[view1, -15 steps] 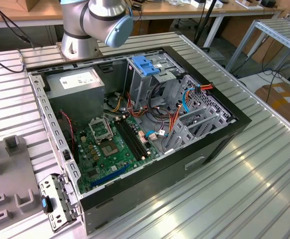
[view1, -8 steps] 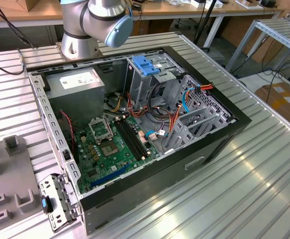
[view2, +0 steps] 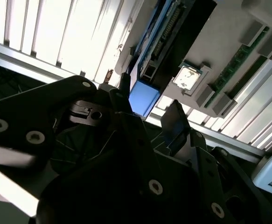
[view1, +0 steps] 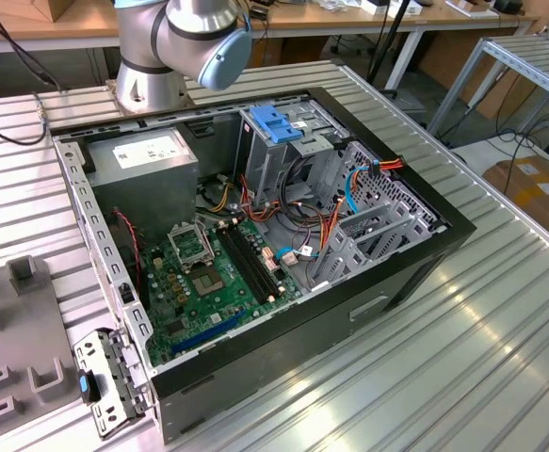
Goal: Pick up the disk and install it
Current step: 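Pick up the disk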
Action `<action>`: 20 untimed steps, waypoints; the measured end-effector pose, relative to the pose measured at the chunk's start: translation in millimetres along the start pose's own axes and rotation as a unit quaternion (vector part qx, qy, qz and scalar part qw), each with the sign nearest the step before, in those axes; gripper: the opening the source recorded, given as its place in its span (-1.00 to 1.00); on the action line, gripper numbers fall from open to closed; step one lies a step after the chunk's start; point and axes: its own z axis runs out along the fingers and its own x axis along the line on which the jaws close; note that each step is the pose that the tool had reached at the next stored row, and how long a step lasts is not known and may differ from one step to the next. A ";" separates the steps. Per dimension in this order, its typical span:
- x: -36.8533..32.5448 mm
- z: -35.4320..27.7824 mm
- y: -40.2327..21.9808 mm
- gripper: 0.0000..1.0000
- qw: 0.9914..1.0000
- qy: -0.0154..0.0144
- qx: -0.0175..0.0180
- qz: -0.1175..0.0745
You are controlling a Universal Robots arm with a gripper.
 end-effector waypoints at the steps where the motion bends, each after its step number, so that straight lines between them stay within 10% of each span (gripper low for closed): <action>1: 0.0 1.6 0.5 0.08 1.000 -0.001 0.000 -0.004; 20: -1.2 29.8 2.3 0.08 1.000 -0.007 0.000 -0.023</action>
